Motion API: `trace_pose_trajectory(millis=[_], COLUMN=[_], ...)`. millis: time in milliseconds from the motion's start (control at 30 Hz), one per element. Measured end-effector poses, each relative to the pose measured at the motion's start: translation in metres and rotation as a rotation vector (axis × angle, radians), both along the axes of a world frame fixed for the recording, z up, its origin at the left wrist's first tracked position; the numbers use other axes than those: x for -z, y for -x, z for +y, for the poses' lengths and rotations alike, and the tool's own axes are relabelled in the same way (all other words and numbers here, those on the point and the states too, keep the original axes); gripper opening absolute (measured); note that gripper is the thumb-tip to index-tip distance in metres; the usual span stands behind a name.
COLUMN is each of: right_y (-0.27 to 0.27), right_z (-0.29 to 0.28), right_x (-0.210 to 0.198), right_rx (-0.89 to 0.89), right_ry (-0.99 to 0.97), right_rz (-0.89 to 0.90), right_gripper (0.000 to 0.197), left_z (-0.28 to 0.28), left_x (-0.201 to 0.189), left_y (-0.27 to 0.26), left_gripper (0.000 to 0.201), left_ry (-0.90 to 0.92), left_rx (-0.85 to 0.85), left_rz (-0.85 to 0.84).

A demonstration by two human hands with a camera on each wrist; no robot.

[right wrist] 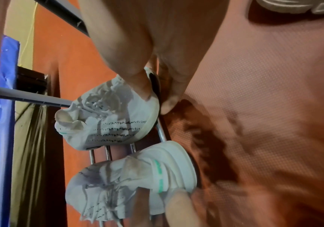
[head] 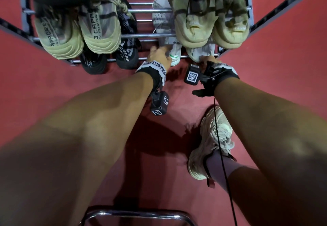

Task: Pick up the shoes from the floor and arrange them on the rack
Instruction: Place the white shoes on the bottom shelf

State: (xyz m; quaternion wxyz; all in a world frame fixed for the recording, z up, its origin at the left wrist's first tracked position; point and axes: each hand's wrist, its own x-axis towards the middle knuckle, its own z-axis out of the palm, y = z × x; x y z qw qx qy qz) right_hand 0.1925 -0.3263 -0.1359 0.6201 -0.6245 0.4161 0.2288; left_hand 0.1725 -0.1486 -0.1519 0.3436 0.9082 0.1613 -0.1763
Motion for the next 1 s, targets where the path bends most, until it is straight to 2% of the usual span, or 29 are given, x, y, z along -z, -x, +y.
trace_pose_trajectory(millis=[100,200,333,433,667,833,1000], right_y=[-0.003,0.001,0.018,0.032,0.059,0.080,0.094], right_z=[0.010,0.010,0.007,0.004,-0.021,-0.045,-0.058], right_x=[-0.011,-0.010,-0.011,-0.019,-0.028,-0.043,-0.062], right_rx=[-0.161,-0.002,0.332,0.415,0.422,0.387,0.238], right_ry=[0.024,-0.133,-0.366,-0.369,-0.408,-0.439,-0.295], right_rz=[0.046,-0.091,-0.038,-0.078,-0.129,-0.131,-0.119], right_gripper=[0.038,0.046,0.038,0.037,0.044,0.051,0.048], left_z=[0.000,0.000,0.000,0.001,-0.005,-0.005,-0.012], left_x=[-0.002,-0.002,-0.005,-0.008,-0.022,-0.030,-0.055], left_y=[0.001,0.004,0.010,0.015,0.030,0.038,0.043], left_gripper=[0.035,0.032,0.030,0.034,0.042,0.057,0.050], left_ry=[-0.023,-0.030,-0.050,-0.047,-0.077,-0.048,-0.098], left_rx=[0.013,0.026,0.055,0.080,0.130,0.292,0.141], left_rz=[-0.021,-0.028,-0.066,-0.111,-0.194,-0.093,-0.125])
